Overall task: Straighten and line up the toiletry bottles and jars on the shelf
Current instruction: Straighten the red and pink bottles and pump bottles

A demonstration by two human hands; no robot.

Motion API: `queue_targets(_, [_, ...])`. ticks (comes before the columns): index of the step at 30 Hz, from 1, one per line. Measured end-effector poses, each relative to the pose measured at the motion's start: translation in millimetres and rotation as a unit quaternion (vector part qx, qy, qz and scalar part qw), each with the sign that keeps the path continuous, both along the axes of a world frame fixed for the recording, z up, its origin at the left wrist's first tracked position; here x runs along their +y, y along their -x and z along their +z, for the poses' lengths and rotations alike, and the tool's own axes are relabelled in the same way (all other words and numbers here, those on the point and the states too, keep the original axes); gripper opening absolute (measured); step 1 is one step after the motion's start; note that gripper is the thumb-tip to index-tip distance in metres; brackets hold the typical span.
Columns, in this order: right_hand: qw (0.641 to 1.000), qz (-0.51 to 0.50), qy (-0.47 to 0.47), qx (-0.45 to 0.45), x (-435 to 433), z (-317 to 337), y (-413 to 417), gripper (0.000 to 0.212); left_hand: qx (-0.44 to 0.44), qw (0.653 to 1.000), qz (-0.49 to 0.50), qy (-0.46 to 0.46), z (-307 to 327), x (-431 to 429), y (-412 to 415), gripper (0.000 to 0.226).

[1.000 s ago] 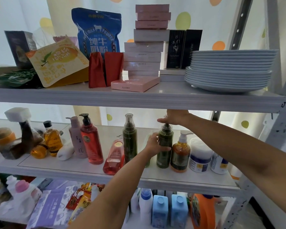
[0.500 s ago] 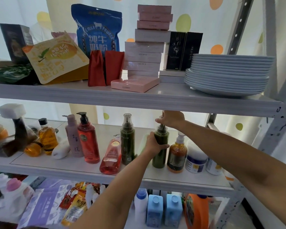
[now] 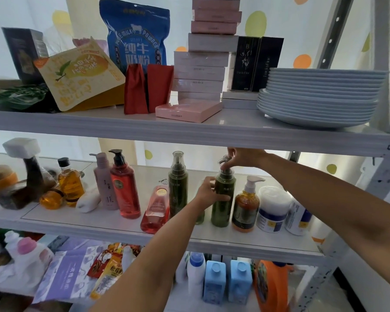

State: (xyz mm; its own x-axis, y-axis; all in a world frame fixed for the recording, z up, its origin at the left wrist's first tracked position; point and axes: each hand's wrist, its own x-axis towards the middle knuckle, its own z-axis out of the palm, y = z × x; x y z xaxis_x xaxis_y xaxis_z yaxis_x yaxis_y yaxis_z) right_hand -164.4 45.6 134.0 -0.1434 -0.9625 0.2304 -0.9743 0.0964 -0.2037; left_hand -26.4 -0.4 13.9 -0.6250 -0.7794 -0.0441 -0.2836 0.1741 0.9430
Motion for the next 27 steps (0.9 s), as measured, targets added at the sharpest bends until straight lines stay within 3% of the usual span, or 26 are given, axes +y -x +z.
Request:
queue_targets(9, [0.999, 0.000, -0.003, -0.044, -7.8, -6.2, 5.6, 0.048, 0.014, 0.999, -0.012, -0.033, -1.9, -5.8, -4.3, 0.066])
queue_targets(14, [0.994, 0.013, -0.034, -0.102, -9.2, -6.5, 7.0, 0.038, -0.035, 0.999, -0.028, 0.008, -10.6, -12.0, -5.0, 0.069])
queue_targets(18, [0.948, -0.034, -0.076, -0.308, -9.1, -5.5, 7.6, 0.030, -0.095, 0.995, -0.038, 0.012, -20.4, -21.9, -5.7, 0.081])
queue_targets(24, [0.897, -0.121, -0.179, -0.385, -21.4, -22.6, 23.5, 0.068, -0.221, 0.970, 0.020, 0.094, -39.8, -24.9, 7.6, 0.073])
queue_targets(27, [0.868, -0.118, -0.205, -0.436, -34.9, -30.8, 28.5, 0.073, -0.287, 0.948, 0.041, 0.134, -44.3, -25.2, 10.3, 0.077])
